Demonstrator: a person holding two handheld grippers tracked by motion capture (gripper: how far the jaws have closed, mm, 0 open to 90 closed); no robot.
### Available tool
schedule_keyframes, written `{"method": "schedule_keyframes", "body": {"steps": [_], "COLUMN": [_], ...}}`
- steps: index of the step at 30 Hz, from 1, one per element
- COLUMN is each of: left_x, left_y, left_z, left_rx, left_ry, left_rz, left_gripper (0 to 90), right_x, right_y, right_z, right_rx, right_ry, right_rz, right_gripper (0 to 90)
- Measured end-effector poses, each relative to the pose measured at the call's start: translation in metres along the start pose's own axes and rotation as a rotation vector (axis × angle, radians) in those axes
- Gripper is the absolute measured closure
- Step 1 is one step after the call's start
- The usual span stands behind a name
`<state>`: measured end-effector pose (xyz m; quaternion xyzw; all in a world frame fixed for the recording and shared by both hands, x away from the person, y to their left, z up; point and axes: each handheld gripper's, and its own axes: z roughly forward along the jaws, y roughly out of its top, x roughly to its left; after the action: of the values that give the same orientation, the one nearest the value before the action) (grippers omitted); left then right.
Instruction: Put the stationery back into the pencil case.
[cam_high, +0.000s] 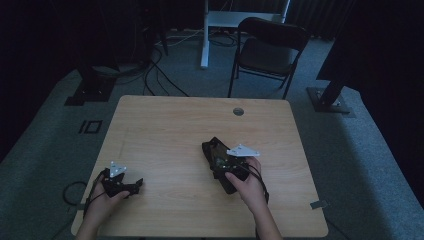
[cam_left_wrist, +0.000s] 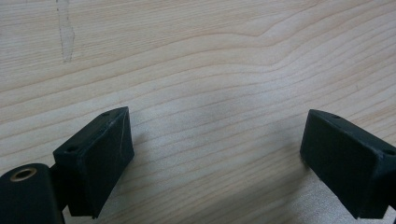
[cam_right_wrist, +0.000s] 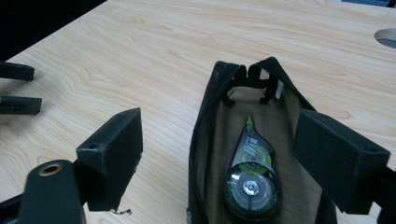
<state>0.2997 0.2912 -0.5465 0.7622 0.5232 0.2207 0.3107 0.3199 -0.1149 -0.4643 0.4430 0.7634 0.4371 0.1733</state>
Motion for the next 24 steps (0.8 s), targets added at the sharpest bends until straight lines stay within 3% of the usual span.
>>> {"method": "schedule_keyframes", "body": {"steps": [13,24], "left_x": [0.0,0.0], "left_y": [0.0,0.0], "left_z": [0.0,0.0], "left_rx": [0.0,0.001], "left_ry": [0.0,0.0], "left_rz": [0.0,0.001], "left_gripper": [9.7,9.7], "right_x": [-0.01,-0.034], "right_y": [-0.007,-0.019], "right_z": [-0.022,-0.044], "right_rx": [0.011,-0.012], "right_ry": [-0.034,-0.077], "right_rz": [-0.061,-0.028], "right_gripper": [15.9,15.9]}}
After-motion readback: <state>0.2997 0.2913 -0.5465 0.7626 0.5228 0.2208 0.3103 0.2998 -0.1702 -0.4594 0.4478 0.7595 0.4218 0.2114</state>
